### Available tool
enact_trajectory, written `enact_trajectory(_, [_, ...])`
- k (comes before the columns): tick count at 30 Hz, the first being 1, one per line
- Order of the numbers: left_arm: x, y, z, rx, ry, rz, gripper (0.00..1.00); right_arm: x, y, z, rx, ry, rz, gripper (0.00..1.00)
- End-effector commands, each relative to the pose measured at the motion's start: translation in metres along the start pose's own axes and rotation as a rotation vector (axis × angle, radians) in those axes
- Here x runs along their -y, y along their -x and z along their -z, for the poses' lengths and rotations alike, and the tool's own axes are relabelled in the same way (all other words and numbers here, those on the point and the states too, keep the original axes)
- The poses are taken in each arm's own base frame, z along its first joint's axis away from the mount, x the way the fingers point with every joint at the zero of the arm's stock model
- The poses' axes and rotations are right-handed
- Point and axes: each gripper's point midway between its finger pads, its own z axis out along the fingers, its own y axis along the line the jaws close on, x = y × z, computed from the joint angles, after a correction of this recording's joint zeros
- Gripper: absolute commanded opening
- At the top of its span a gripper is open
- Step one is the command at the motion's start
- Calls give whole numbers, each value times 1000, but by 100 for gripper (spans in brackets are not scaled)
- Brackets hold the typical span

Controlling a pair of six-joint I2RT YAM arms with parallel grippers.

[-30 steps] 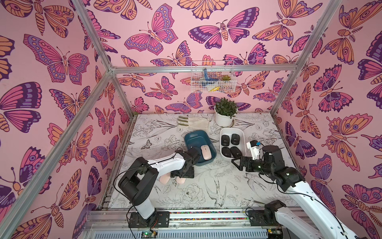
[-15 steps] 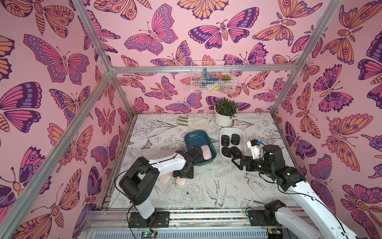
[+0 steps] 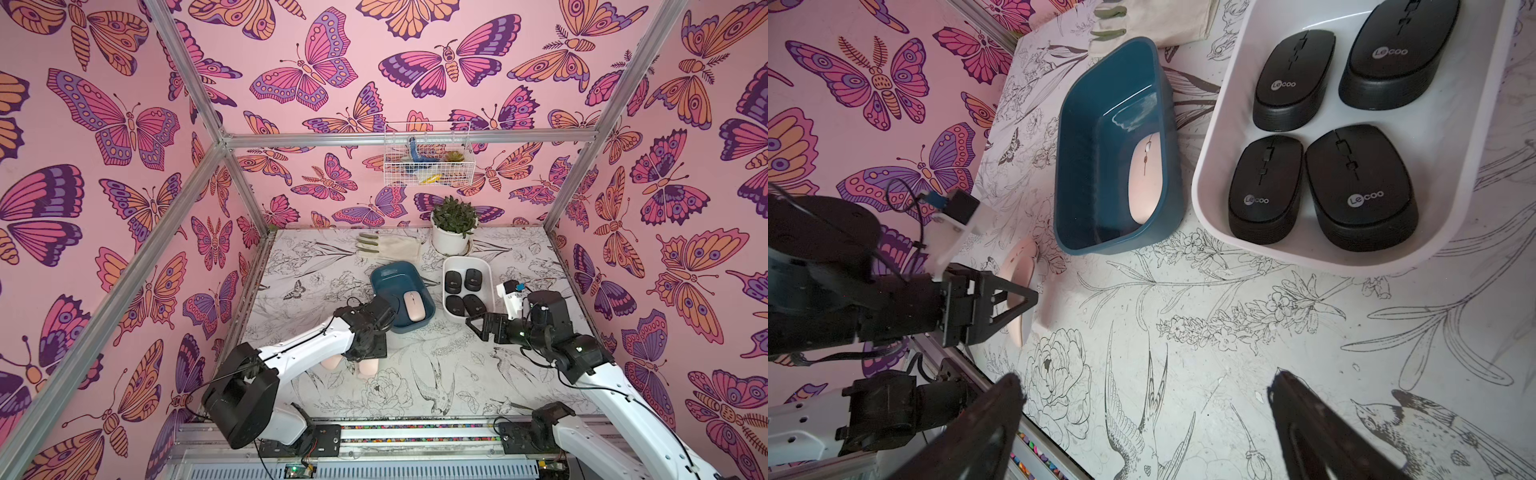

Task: Place the mice by color into the storage box
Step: Pick up the mouse from the center of the board, then place the mouse in the storage box.

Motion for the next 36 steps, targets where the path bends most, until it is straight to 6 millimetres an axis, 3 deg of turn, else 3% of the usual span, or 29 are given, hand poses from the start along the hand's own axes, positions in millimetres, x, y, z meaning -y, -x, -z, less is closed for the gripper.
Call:
enact_trajectory(1, [27,39,37,95,-112,54,61,-2,6,6,27,-5,-1,96])
enact_trajectory(4, [47,73,54,135,-122,51,61,-2,4,5,23,-1,-5,96])
enact_trajectory(7, [68,101,55,133,-128,60,61,-1,3,6,28,-7,-4,96])
enact_trajectory(12, [86,137,29,102,-119,120,61,0,1,8,31,-11,6,96])
enact_trajectory(15, [88,146,4,56,-109,168,61,0,-3,8,25,0,3,96])
enact_trajectory(24, [83,143,-49,-14,-25,267,60,0,-9,10,27,11,20,96])
enact_trajectory(36, [74,132,-65,-25,36,303,75,4,-12,15,33,-10,49,96])
